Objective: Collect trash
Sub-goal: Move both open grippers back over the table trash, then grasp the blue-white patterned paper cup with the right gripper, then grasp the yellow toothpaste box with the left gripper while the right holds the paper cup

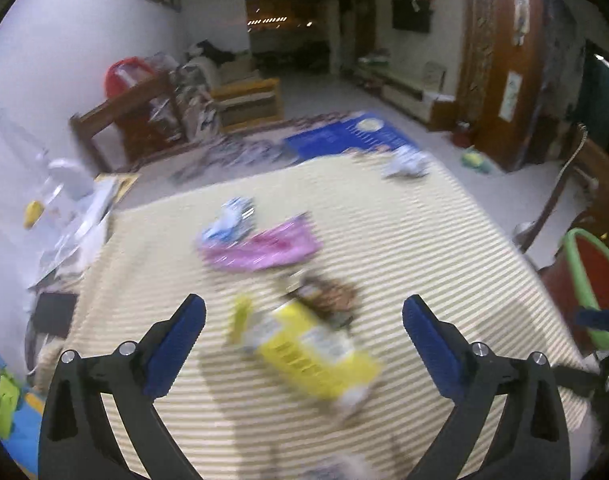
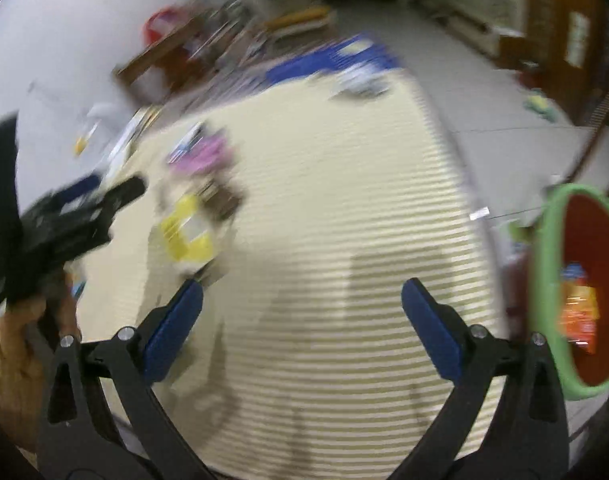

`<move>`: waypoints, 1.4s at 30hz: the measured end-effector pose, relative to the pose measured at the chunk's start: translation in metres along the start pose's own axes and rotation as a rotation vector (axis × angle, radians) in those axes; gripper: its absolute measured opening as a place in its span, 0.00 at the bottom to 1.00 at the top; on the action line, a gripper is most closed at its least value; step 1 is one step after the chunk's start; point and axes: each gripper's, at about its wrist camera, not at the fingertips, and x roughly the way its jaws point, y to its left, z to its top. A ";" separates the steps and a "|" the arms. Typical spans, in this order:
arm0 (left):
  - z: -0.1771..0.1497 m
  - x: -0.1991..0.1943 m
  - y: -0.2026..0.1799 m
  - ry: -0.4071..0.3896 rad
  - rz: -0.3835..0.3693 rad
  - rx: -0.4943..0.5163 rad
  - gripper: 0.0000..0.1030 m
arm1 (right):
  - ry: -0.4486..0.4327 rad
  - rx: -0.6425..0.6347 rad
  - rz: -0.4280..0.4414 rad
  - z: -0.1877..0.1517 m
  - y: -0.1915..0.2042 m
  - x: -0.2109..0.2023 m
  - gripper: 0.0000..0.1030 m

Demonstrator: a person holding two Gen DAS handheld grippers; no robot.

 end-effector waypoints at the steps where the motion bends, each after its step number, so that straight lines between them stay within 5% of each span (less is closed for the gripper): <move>1: -0.005 0.002 0.013 0.018 -0.001 -0.016 0.92 | 0.025 -0.007 0.020 -0.003 0.011 0.008 0.95; 9: -0.031 0.010 0.080 0.081 -0.029 -0.145 0.92 | 0.261 0.069 0.188 -0.028 0.078 0.077 0.95; 14: -0.036 0.012 0.091 0.086 -0.055 -0.162 0.92 | 0.330 0.059 0.178 -0.042 0.105 0.104 0.95; 17: -0.036 0.017 0.093 0.099 -0.088 -0.184 0.92 | 0.349 0.067 0.151 -0.050 0.110 0.115 0.77; 19: -0.037 0.019 0.091 0.104 -0.107 -0.191 0.92 | 0.322 0.043 0.117 -0.051 0.111 0.116 0.50; 22: -0.035 0.024 0.082 0.118 -0.139 -0.180 0.92 | 0.288 0.064 0.127 -0.052 0.103 0.107 0.34; 31: -0.031 0.064 0.026 0.222 -0.196 -0.149 0.92 | 0.035 0.219 -0.018 -0.044 0.037 0.027 0.34; 42: -0.042 0.110 -0.017 0.328 -0.111 -0.057 0.91 | -0.013 0.218 -0.085 -0.051 0.019 0.004 0.34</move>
